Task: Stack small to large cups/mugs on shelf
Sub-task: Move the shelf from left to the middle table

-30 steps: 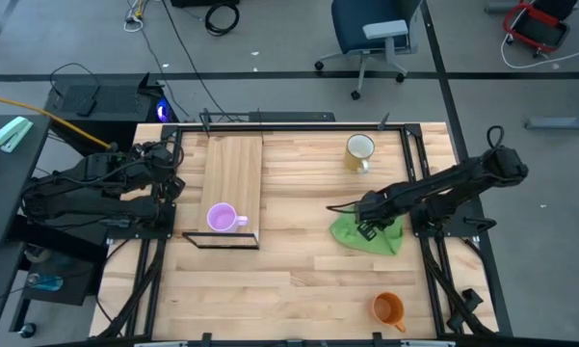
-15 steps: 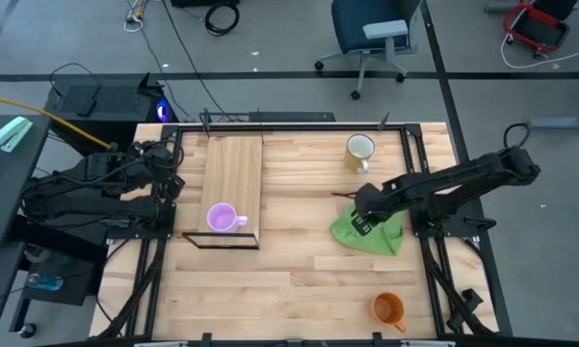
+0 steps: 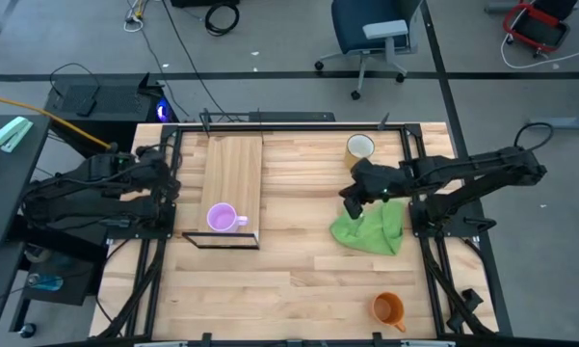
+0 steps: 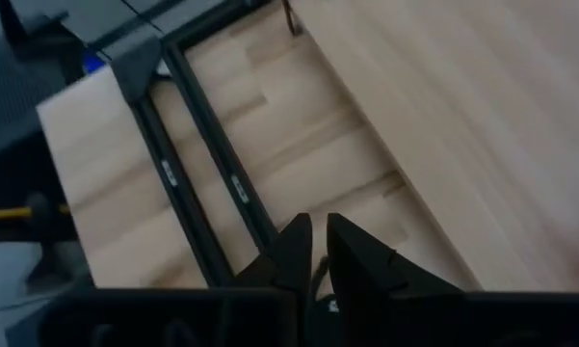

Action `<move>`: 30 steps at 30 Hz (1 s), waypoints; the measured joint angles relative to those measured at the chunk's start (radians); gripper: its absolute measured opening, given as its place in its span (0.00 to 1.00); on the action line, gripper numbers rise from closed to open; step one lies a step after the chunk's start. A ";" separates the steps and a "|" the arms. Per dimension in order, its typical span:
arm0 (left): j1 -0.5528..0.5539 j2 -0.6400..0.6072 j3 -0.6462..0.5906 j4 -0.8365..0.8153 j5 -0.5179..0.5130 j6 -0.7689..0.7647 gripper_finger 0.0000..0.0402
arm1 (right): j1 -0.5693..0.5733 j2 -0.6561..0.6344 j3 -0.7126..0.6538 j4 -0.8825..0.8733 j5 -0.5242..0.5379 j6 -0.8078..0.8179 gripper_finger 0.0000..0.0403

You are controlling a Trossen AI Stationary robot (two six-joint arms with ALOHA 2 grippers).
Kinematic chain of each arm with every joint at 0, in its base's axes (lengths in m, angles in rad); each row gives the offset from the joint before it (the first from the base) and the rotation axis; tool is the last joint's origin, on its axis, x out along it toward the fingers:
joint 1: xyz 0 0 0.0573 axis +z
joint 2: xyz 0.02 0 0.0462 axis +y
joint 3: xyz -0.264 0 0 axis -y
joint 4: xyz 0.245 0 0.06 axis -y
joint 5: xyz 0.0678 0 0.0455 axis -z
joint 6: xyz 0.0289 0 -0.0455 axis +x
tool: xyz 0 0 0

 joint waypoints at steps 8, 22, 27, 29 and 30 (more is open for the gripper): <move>0.093 0.001 -0.154 0.186 0.102 0.051 0.07 | -0.044 0.029 0.003 0.096 -0.001 -0.069 0.07; 0.404 0.051 -0.195 0.488 0.347 0.148 0.03 | -0.217 0.210 0.004 0.262 -0.137 -0.223 0.02; 0.506 0.166 -0.208 0.569 0.391 0.182 0.04 | -0.246 0.255 0.004 0.308 -0.182 -0.236 0.01; 0.557 0.219 -0.208 0.592 0.391 0.198 0.03 | -0.245 0.273 0.004 0.316 -0.183 -0.238 0.02; 0.583 0.246 -0.208 0.605 0.391 0.211 0.03 | -0.245 0.280 0.004 0.313 -0.183 -0.239 0.02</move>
